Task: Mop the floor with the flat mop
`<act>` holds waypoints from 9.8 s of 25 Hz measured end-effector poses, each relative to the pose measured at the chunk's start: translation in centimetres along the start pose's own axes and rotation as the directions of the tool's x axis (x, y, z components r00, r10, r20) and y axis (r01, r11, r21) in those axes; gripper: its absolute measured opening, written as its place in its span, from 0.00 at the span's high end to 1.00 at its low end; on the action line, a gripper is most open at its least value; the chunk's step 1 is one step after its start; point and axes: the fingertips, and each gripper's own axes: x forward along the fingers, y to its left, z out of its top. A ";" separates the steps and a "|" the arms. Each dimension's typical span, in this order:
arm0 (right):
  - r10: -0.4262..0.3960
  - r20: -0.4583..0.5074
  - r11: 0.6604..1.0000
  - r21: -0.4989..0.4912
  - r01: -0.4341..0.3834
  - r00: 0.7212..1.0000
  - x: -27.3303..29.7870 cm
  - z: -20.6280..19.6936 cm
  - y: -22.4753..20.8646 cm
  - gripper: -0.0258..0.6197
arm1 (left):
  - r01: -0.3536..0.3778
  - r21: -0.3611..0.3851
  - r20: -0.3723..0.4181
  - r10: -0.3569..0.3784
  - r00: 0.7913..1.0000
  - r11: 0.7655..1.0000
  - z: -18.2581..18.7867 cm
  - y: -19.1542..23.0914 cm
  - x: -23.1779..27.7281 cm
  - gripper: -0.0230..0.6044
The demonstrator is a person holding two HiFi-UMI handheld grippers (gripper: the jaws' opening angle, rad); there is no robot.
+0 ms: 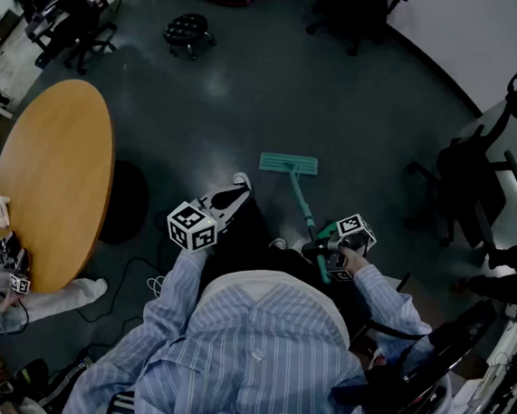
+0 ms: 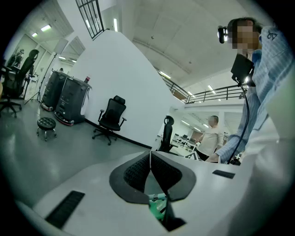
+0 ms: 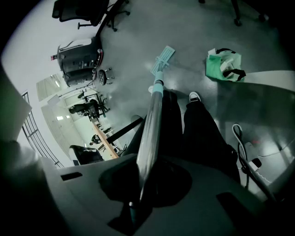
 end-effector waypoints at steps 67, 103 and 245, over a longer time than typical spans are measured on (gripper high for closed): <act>0.145 0.099 0.986 0.063 -0.152 0.984 0.5 27.8 27.2 0.87 | 0.092 -0.033 -0.223 -0.097 0.970 0.995 11.8 27.5 20.7 0.94; 0.187 0.327 0.974 0.058 -0.217 0.926 -4.4 74.8 51.4 0.88 | -0.037 -0.169 -0.310 -0.017 0.951 0.985 11.5 43.5 27.1 0.94; -0.021 0.123 0.997 -0.067 0.030 0.992 3.6 63.5 52.1 0.88 | -0.101 -0.217 -0.256 0.043 0.966 0.971 12.0 44.6 20.5 0.94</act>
